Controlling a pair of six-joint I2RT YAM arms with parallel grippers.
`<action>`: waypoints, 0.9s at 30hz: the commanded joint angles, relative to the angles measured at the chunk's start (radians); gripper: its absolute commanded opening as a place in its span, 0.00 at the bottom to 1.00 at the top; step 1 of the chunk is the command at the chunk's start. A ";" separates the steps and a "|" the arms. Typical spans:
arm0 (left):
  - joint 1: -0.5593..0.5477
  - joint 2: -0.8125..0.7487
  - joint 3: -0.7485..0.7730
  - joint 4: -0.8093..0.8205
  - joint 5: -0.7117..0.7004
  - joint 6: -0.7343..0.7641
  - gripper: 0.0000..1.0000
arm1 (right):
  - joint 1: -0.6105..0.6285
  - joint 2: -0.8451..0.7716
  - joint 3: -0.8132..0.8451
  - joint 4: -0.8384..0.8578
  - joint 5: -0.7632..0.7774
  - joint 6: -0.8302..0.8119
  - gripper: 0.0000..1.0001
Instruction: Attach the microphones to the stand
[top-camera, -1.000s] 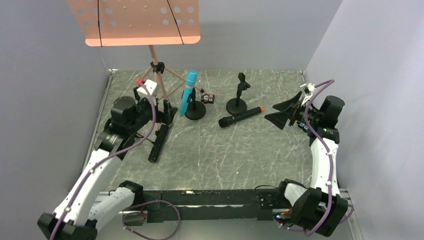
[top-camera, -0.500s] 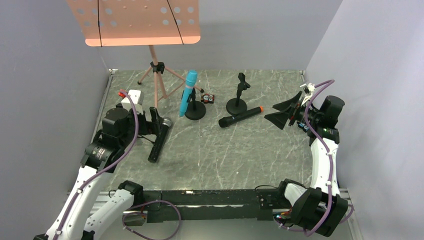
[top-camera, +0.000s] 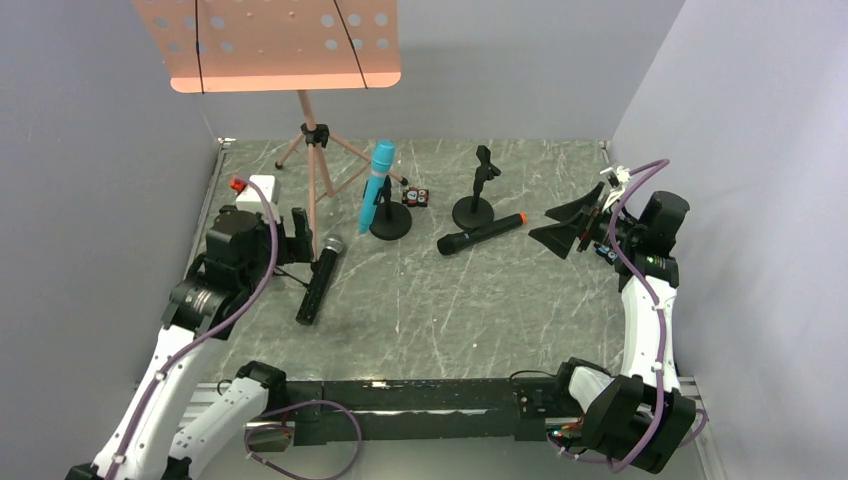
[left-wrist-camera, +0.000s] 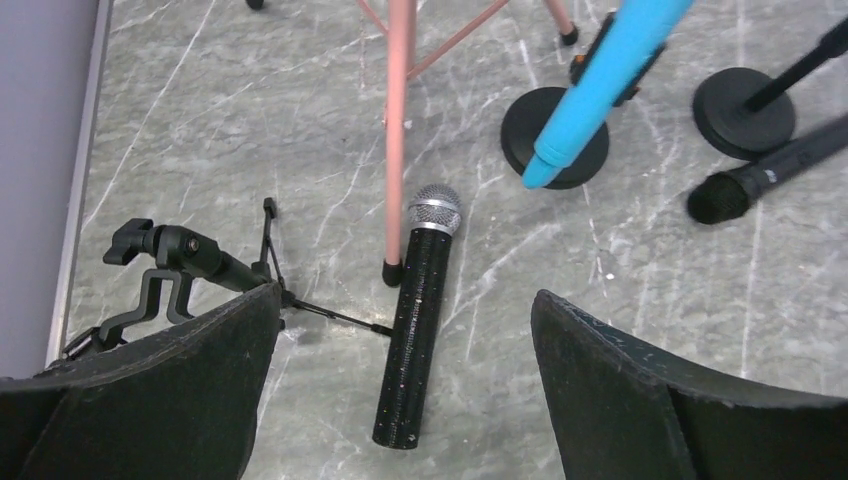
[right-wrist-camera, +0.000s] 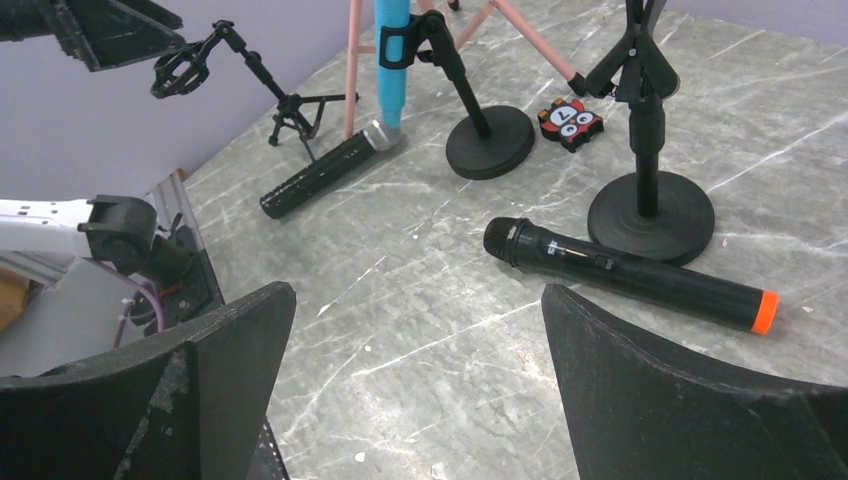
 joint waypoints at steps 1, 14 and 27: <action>0.008 -0.103 -0.024 0.035 0.077 0.039 0.99 | 0.011 -0.006 -0.001 0.058 -0.020 0.007 1.00; 0.237 0.115 0.080 -0.050 -0.053 0.002 0.97 | 0.033 0.006 0.000 0.036 -0.006 -0.022 1.00; 0.329 0.259 0.121 -0.054 -0.132 0.040 0.74 | 0.046 0.008 0.003 0.029 -0.003 -0.028 1.00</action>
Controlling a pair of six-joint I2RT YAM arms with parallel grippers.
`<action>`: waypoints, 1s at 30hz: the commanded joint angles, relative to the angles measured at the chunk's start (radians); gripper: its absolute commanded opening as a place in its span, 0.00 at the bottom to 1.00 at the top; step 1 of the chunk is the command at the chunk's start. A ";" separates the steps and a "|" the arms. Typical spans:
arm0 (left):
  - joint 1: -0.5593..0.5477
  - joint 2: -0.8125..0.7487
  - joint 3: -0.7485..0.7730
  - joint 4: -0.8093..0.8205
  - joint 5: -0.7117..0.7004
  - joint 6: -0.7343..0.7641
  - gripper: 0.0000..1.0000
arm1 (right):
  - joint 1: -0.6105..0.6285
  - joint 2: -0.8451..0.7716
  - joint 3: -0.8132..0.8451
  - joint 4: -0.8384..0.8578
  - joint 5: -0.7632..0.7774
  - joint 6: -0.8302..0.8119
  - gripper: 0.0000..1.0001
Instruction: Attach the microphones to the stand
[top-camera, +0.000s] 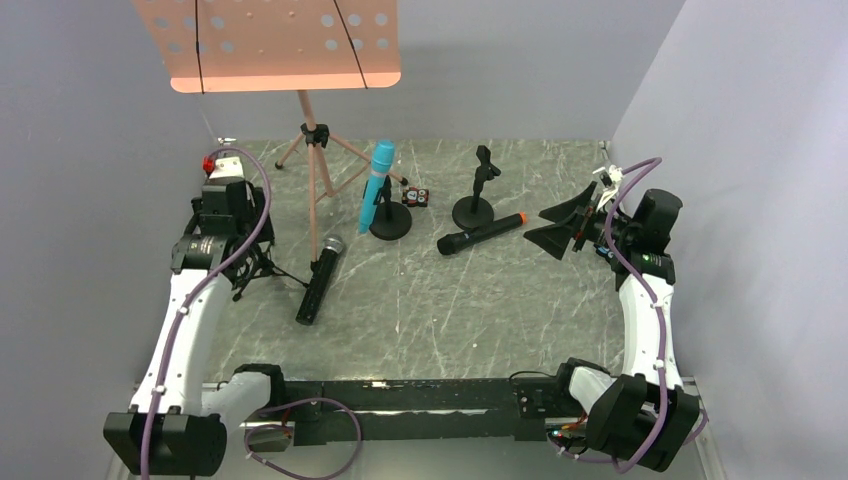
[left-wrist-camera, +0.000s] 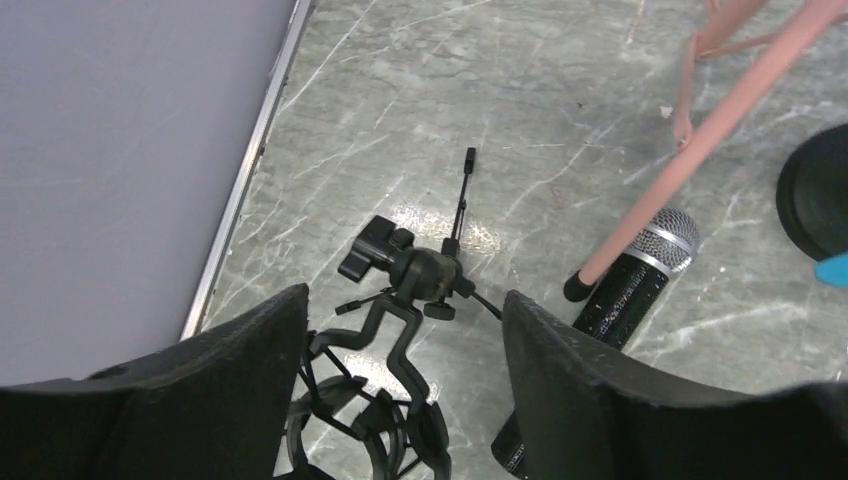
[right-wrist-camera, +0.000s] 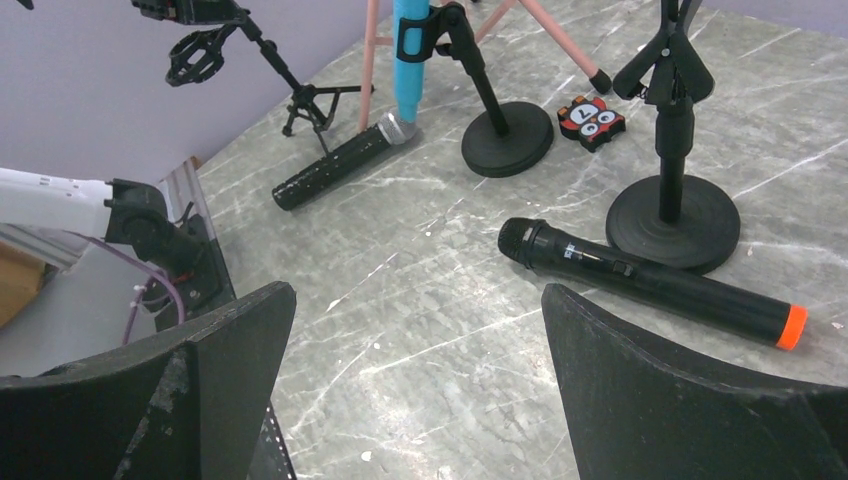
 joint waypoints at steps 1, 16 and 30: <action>0.045 0.040 0.052 0.002 0.017 0.025 0.70 | 0.004 -0.003 0.003 0.023 -0.004 -0.026 1.00; 0.046 0.077 0.015 -0.028 0.047 0.054 0.49 | 0.007 0.003 0.006 0.013 0.003 -0.031 1.00; 0.071 0.112 0.026 -0.036 0.149 0.151 0.40 | 0.009 0.004 0.006 0.013 0.001 -0.031 1.00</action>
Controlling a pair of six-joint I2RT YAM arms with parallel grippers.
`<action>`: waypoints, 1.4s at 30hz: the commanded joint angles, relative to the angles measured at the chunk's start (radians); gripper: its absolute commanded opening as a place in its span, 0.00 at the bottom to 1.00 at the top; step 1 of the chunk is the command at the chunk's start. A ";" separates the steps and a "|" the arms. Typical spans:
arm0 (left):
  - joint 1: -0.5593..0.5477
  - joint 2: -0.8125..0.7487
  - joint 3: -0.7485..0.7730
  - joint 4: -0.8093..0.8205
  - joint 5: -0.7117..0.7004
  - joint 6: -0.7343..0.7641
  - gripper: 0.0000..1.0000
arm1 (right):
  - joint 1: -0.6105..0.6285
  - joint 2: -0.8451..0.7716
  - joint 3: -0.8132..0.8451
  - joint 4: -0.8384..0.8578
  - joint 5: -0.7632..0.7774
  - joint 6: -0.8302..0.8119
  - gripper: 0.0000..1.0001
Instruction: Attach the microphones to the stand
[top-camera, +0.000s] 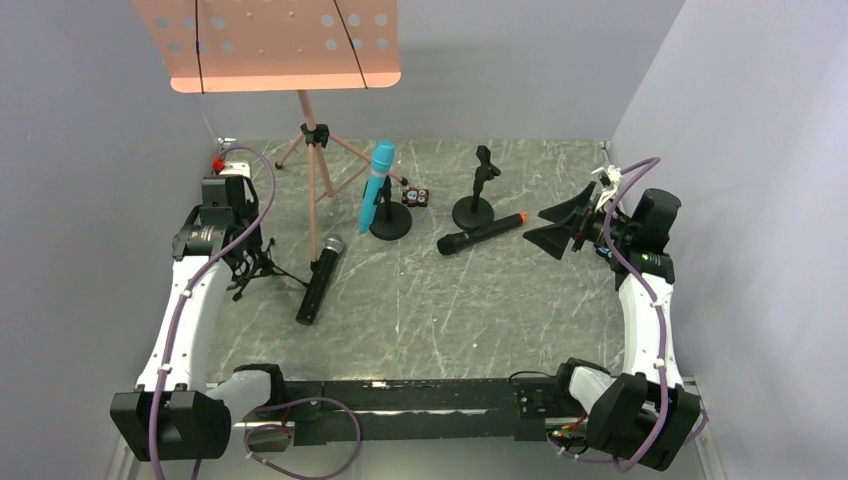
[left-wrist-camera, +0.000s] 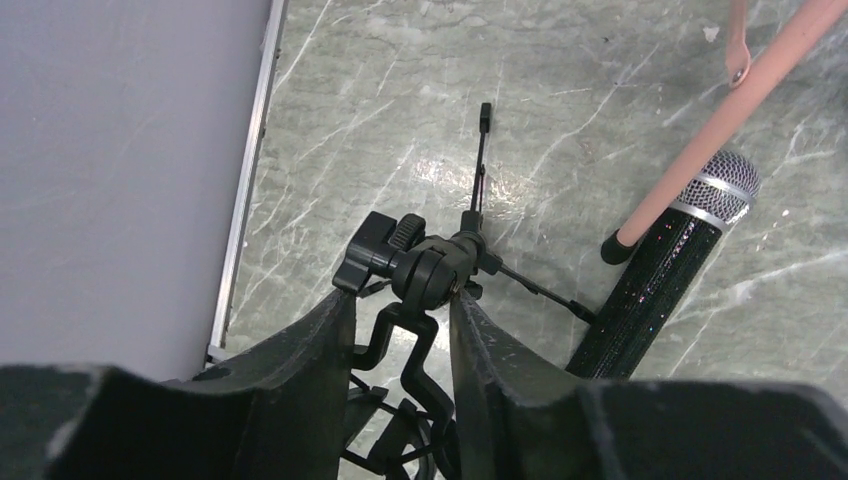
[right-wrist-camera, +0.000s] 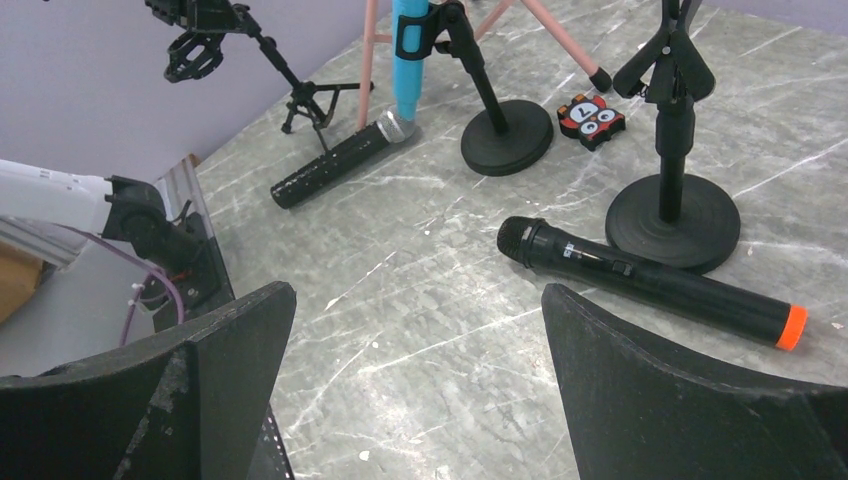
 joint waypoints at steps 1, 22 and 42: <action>0.006 0.028 0.012 -0.007 0.076 0.029 0.37 | 0.004 -0.001 0.006 0.016 -0.002 -0.020 1.00; 0.012 0.068 0.024 0.011 0.092 0.042 0.23 | 0.002 0.002 0.009 0.009 0.000 -0.020 1.00; 0.013 -0.044 0.101 0.017 0.076 0.107 0.00 | 0.003 0.004 0.009 0.007 0.002 -0.020 1.00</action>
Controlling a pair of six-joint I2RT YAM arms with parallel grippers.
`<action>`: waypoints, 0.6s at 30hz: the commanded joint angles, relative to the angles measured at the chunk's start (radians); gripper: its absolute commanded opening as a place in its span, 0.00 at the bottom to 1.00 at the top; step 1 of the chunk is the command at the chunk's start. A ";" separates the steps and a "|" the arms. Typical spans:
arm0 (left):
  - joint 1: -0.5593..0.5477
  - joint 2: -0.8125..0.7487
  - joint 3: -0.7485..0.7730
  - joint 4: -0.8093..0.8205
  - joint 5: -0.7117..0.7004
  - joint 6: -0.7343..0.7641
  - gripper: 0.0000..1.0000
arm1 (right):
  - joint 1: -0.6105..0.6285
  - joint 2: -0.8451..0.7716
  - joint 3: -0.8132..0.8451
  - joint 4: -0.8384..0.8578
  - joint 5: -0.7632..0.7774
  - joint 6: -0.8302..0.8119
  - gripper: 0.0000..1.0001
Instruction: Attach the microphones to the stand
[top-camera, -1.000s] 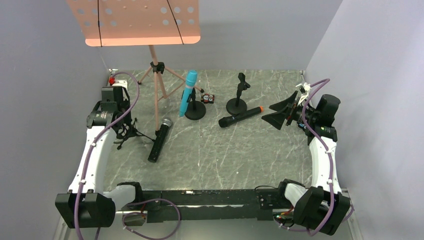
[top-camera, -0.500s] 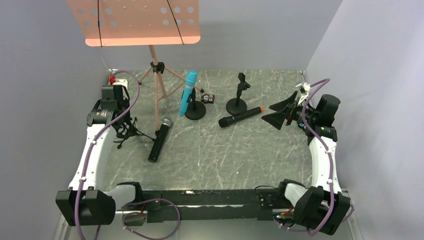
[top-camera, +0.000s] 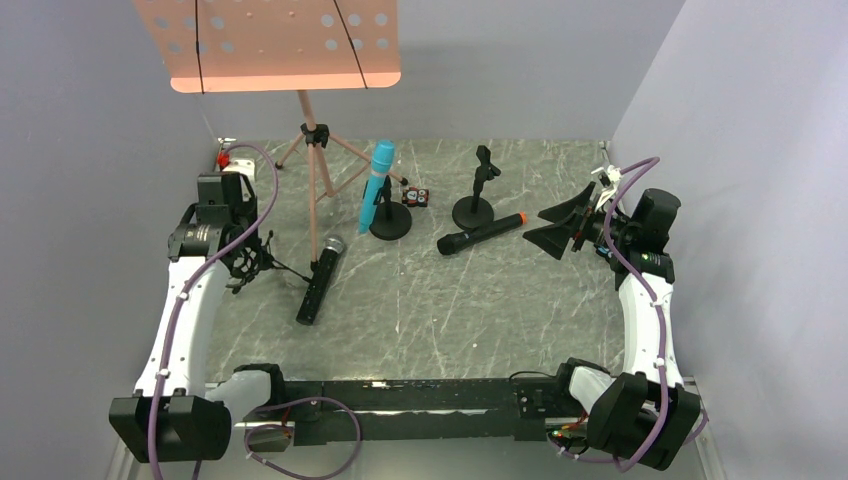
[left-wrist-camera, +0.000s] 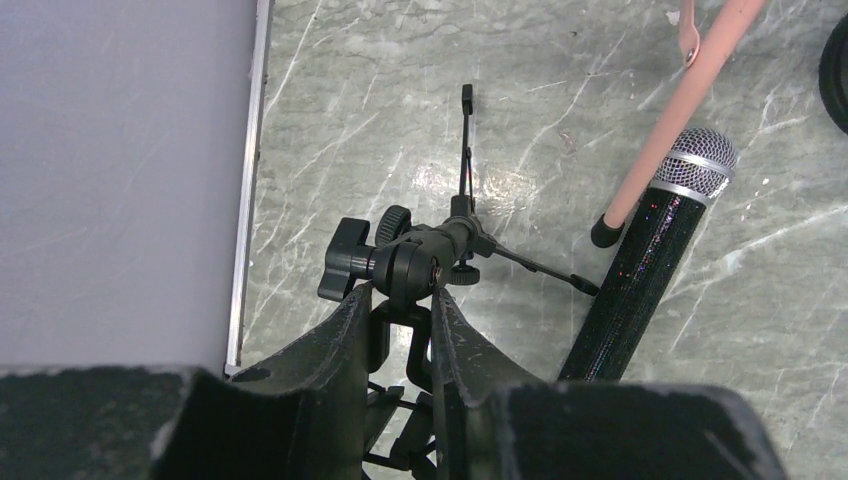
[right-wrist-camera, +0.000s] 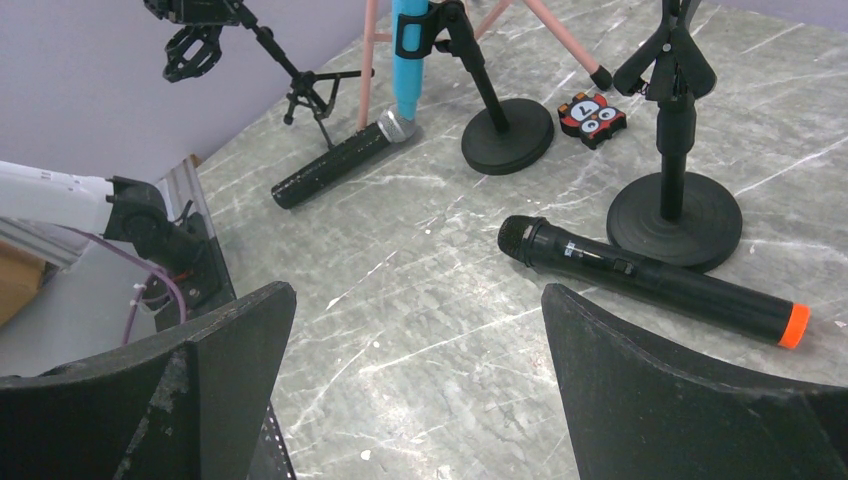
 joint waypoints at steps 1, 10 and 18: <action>0.004 -0.035 0.068 0.040 0.017 0.017 0.00 | 0.003 0.001 0.009 0.009 0.002 -0.020 1.00; 0.003 -0.078 0.164 -0.021 0.096 0.014 0.00 | 0.002 0.003 0.009 0.007 0.002 -0.047 1.00; -0.015 -0.118 0.245 -0.099 0.223 0.000 0.00 | 0.003 0.004 0.011 0.004 0.006 -0.052 1.00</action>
